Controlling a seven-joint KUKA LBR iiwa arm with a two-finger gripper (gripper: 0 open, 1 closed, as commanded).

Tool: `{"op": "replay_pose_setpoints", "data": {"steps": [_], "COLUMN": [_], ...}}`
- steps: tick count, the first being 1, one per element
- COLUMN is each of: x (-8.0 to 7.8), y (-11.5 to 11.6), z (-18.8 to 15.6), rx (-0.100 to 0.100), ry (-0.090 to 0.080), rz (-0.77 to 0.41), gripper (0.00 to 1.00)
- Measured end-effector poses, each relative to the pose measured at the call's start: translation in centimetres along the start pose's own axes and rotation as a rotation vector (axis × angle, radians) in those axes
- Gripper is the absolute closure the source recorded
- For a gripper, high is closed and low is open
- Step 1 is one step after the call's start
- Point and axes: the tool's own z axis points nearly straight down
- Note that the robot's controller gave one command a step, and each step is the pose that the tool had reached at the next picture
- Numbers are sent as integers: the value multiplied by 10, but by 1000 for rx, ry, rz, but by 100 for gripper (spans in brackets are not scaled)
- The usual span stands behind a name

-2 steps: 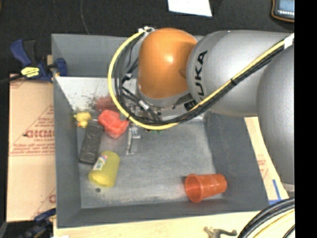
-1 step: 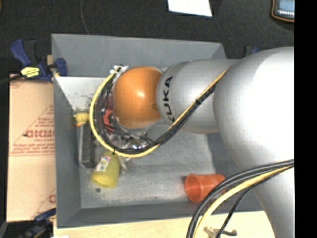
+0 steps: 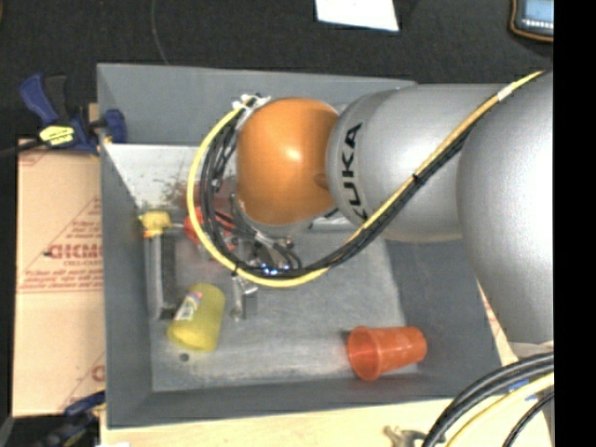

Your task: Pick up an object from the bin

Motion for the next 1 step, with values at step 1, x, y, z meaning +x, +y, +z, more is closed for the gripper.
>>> {"op": "replay_pose_setpoints", "data": {"steps": [1], "x": [5], "y": [15], "z": [57], "rx": [-7], "ry": [13], "rz": [-665], "gripper": [0]}}
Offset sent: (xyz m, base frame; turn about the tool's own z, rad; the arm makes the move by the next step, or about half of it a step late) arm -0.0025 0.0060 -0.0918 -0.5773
